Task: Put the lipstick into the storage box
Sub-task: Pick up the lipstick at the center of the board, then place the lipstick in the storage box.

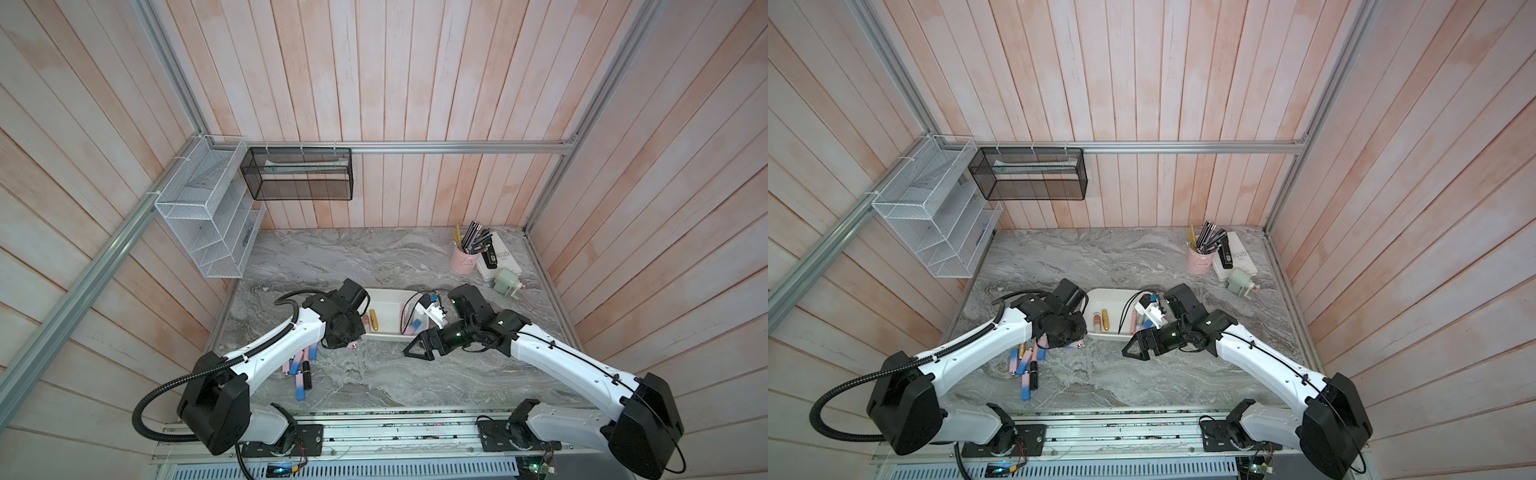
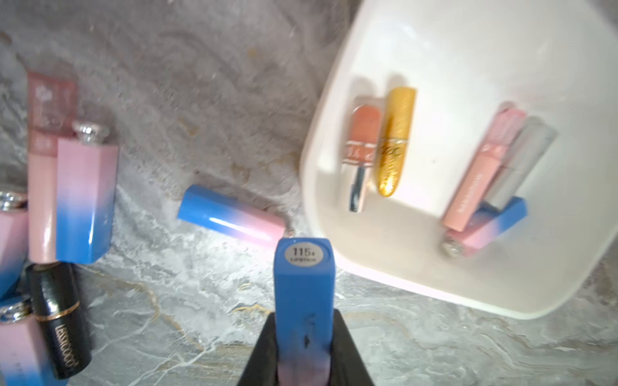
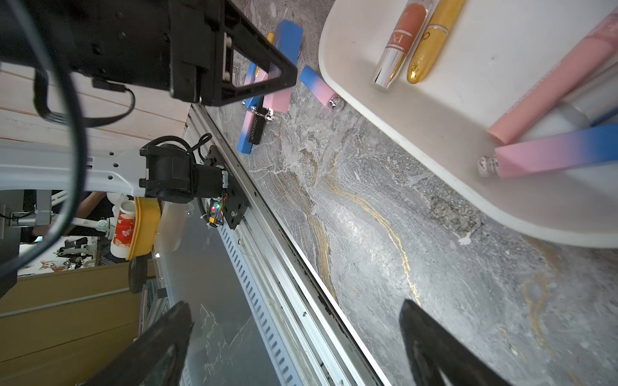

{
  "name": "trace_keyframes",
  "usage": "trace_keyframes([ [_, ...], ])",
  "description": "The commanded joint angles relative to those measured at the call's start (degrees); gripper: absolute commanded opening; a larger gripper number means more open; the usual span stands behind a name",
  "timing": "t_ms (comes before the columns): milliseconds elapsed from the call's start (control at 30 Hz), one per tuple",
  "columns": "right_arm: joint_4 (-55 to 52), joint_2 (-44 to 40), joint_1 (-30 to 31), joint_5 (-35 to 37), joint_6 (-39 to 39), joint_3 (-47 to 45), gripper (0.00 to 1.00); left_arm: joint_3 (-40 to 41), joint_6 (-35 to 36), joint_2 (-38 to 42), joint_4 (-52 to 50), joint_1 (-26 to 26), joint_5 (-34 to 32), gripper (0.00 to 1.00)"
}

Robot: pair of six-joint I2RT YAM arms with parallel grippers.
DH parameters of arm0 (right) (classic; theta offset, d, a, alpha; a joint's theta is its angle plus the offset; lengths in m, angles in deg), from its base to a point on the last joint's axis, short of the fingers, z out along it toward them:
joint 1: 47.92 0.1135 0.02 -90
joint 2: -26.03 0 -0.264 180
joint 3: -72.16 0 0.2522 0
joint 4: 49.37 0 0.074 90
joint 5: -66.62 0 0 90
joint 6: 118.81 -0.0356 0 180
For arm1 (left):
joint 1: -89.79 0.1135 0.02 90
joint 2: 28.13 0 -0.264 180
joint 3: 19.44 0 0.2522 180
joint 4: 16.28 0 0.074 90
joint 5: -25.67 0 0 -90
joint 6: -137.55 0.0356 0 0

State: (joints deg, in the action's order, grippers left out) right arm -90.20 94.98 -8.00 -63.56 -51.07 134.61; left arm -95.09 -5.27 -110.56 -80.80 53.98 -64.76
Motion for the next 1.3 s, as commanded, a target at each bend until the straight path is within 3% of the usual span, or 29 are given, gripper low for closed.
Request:
trace_keyframes([
  [0, -0.95, -0.19, -0.33, 0.18, 0.90, 0.92, 0.98, -5.23, 3.40, -5.12, -0.18, -0.21, 0.46, 0.15],
  [367, -2.63, -1.77, -1.31, 1.20, 0.65, 1.08, 0.98, -25.65, 10.24, -27.65, 2.26, -1.47, 5.66, 0.15],
  [667, -3.60, -3.58, -1.93, 1.62, -0.06, -0.13, 0.98, -29.19, 12.03, -30.90, 2.52, -1.77, 6.89, 0.60],
  [867, -3.58, -2.97, -1.67, 1.68, -0.68, 0.74, 0.98, -24.16, 10.64, -22.60, 0.42, -1.64, 2.87, 0.69],
  [1267, 2.16, 3.46, 11.40, 7.94, -5.74, 4.95, 0.98, 10.34, 0.48, 12.68, -2.56, 1.16, -0.01, 0.70],
])
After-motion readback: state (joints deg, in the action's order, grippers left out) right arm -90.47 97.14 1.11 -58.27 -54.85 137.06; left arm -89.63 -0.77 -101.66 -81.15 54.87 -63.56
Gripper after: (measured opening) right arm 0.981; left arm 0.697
